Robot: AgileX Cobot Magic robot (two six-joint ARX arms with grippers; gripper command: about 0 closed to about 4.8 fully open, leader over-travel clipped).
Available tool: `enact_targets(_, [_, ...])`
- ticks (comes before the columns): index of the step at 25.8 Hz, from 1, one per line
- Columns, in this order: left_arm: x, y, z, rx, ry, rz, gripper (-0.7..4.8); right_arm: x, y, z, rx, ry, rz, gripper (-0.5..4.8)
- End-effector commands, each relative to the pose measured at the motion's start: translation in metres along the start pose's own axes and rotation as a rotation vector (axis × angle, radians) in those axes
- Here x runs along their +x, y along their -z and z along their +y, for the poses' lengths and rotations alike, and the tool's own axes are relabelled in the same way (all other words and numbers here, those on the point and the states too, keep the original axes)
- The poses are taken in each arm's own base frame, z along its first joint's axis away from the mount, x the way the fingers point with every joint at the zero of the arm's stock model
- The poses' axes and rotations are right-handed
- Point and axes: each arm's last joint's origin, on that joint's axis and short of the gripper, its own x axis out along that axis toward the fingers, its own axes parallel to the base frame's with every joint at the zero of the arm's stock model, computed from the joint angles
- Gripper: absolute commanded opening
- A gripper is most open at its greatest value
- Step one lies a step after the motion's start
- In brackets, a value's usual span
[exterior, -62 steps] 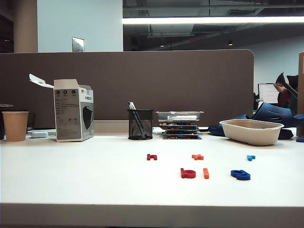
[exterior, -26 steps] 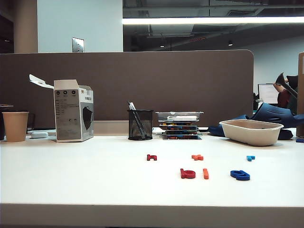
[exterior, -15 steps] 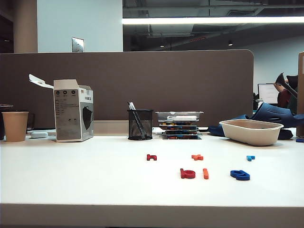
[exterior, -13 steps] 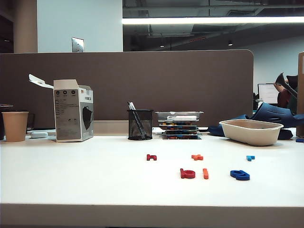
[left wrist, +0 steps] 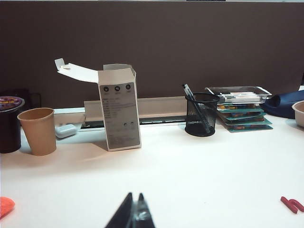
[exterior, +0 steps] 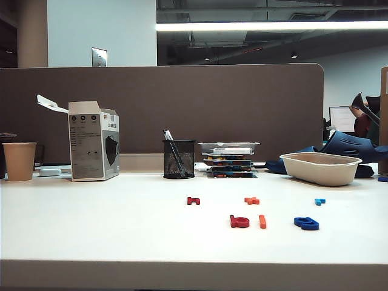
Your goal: Select the appropriate letters from the row of letter magnets placed on the table to arrange into the word "big".
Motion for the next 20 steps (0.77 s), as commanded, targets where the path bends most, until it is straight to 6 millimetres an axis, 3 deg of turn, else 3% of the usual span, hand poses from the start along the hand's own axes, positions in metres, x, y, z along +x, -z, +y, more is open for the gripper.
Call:
enact_targets(1, [0.001, 0.0032, -0.0002, 0.0, 0.002, -0.041, -0.05, 0.0, -0.0002, -0.0001, -0.007, 0.002, -0.019, -0.05])
enact_targets(20, [0.0014, 0.0113, -0.0006, 0.0, 0.006, 0.015, -0.05, -0.0001, -0.0004, -0.0001, -0.008, 0.002, -0.02, -0.05])
